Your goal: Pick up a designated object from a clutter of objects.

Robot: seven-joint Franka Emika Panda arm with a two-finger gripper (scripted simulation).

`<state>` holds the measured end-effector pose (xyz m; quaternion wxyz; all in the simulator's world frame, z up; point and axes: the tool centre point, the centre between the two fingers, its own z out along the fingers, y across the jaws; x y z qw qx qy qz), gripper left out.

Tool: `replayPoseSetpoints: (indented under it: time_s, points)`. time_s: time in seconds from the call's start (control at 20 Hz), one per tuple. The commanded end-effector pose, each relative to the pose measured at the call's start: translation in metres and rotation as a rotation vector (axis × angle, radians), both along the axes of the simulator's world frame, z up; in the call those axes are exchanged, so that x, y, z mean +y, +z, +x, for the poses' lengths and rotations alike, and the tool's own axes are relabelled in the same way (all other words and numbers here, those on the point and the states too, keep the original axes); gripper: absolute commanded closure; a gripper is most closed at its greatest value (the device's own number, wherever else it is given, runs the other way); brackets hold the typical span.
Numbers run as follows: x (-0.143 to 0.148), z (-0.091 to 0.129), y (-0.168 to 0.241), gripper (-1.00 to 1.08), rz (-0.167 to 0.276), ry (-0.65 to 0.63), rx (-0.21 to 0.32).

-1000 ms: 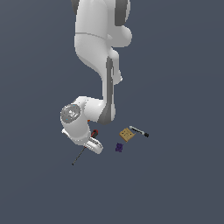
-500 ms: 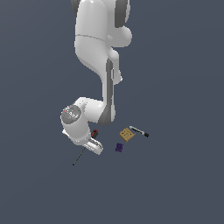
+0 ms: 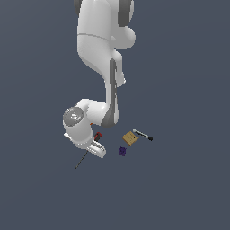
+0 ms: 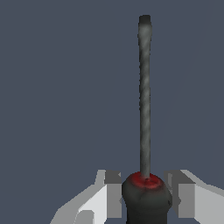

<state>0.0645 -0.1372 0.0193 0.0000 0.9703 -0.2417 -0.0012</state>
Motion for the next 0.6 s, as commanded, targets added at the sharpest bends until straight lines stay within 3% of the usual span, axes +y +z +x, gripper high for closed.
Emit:
replayPoseSetpoints:
  time_s: [0.0,0.55]
  points:
    - [0.003,-0.001,0.007,1.08,0.0,0.0,-0.002]
    - [0.029,-0.013,0.074,1.08,0.0,0.0,-0.002]
